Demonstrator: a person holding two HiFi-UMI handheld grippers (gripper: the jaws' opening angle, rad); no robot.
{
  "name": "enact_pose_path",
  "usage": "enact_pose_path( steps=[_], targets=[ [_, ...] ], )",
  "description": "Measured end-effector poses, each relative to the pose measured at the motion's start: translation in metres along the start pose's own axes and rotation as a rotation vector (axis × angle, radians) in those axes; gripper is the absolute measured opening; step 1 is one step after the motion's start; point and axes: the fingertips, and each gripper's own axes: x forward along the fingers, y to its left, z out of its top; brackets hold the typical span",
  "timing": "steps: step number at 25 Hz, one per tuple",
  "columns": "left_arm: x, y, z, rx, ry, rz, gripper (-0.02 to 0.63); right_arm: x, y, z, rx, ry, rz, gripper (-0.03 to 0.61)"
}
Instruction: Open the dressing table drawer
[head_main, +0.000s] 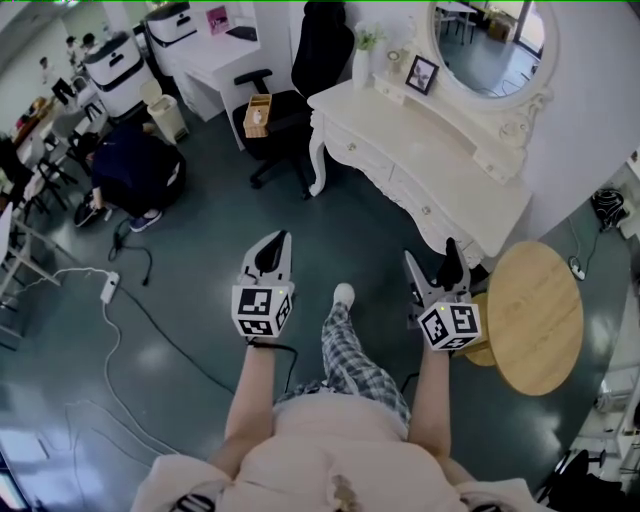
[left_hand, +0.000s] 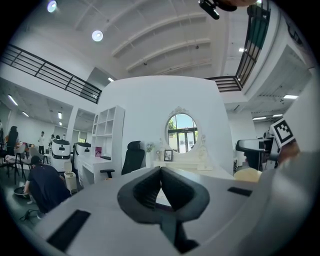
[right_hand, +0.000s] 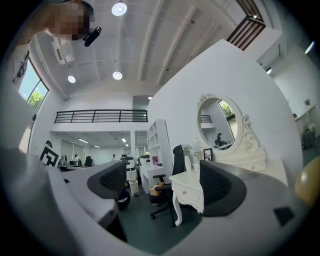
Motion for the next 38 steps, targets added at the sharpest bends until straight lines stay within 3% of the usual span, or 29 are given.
enact_pose_path(
  steps=[4,8,15,22,30,38],
  targets=[
    [0.04,0.013,0.004,0.015,-0.019,0.006,0.028,0.035,-0.024,-0.001,-0.004,-0.012,-0.012,0.451],
    [0.114,0.016,-0.002,0.041,-0.031,-0.021,0.028,0.093,-0.069,-0.004,-0.009,-0.039,-0.022,0.451],
    [0.313,0.038,-0.003,0.069,-0.017,-0.015,0.028,0.246,-0.196,-0.016,0.004,-0.05,-0.07,0.451],
    [0.521,0.03,0.029,0.077,-0.041,-0.135,0.028,0.379,-0.313,-0.002,0.009,-0.056,-0.145,0.449],
    [0.639,-0.028,0.034,0.073,-0.001,-0.31,0.028,0.401,-0.391,0.011,0.0,-0.056,-0.289,0.449],
    [0.699,-0.102,0.03,0.071,0.016,-0.525,0.028,0.384,-0.43,0.021,-0.028,-0.062,-0.454,0.448]
  ],
)
